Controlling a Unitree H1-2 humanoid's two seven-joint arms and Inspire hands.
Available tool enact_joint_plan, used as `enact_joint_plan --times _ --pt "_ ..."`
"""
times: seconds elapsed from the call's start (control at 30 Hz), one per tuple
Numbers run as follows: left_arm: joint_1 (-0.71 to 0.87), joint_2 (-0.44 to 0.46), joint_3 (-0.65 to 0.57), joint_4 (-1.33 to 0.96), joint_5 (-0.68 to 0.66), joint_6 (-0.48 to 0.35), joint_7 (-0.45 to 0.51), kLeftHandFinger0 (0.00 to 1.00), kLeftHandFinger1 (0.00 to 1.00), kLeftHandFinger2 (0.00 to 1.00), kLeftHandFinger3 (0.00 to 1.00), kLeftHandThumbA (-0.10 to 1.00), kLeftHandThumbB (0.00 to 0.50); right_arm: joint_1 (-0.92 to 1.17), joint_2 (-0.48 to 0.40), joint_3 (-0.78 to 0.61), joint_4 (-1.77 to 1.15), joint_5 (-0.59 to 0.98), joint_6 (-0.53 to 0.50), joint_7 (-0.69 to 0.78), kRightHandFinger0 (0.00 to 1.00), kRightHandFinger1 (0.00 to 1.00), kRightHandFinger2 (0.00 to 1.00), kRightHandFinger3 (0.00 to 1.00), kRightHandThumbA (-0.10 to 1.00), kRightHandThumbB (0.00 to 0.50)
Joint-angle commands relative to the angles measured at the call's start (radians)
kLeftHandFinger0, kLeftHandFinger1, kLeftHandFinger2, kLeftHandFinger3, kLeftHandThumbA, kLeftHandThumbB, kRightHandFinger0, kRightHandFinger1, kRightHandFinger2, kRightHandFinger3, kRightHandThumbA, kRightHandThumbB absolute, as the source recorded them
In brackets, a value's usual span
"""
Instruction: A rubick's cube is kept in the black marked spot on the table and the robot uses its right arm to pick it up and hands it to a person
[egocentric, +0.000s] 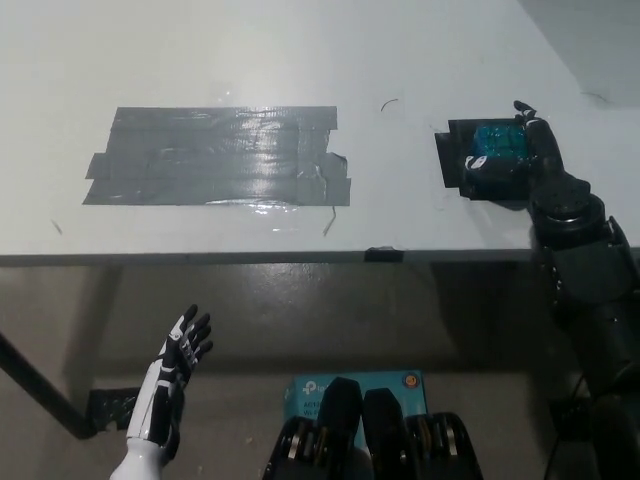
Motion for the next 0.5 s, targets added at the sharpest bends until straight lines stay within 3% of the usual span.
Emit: enact_joint_plan --times 0.0,0.1,0.2,0.27,0.33,0.37,0.43,0.47 --pt "-0.016 0.012 0.002 -0.019 0.000 -0.026 -0.007 1.00 1.00 1.00 1.00 1.00 0.031 -0.050 0.013 0.016 0.041 0.015 -0.042 -0.023 1.00 1.00 1.00 1.00 0.83 0.491" --pt "-0.015 0.013 0.001 -0.025 0.002 -0.021 -0.007 1.00 1.00 1.00 1.00 1.00 0.026 -0.045 0.013 0.021 0.049 0.014 -0.033 -0.022 1.00 1.00 1.00 1.00 0.82 0.485" --pt "-0.019 0.014 0.001 -0.021 0.004 -0.027 -0.007 1.00 1.00 1.00 1.00 1.00 0.026 -0.046 0.008 0.033 0.071 0.004 -0.028 -0.025 1.00 1.00 1.00 1.00 0.72 0.446" --pt "-0.025 0.015 0.002 -0.017 0.000 -0.028 -0.008 1.00 1.00 1.00 1.00 1.00 0.026 -0.057 0.008 0.032 0.105 -0.001 -0.008 -0.070 1.00 1.00 1.00 1.00 0.51 0.400" --pt "-0.027 0.016 0.002 -0.016 0.000 -0.027 -0.008 1.00 1.00 1.00 1.00 1.00 0.029 -0.067 0.007 0.032 0.162 -0.008 -0.049 -0.140 1.00 1.00 1.00 1.00 0.07 0.321" --pt "-0.027 0.016 0.002 -0.016 0.000 -0.027 -0.008 1.00 1.00 1.00 1.00 1.00 0.029 -0.067 0.007 0.032 0.162 -0.008 -0.049 -0.140 1.00 1.00 1.00 1.00 0.00 0.329" --pt "-0.029 0.016 0.002 -0.015 0.000 -0.027 -0.008 1.00 1.00 1.00 1.00 1.00 0.029 -0.073 0.005 0.040 0.195 -0.015 -0.080 -0.180 1.00 1.00 1.00 1.00 0.00 0.329" --pt "-0.028 0.016 0.001 -0.017 0.000 -0.024 -0.008 1.00 1.00 1.00 1.00 1.00 0.031 -0.074 0.007 0.039 0.228 -0.016 -0.111 -0.231 0.79 0.82 0.82 0.90 -0.08 0.307"
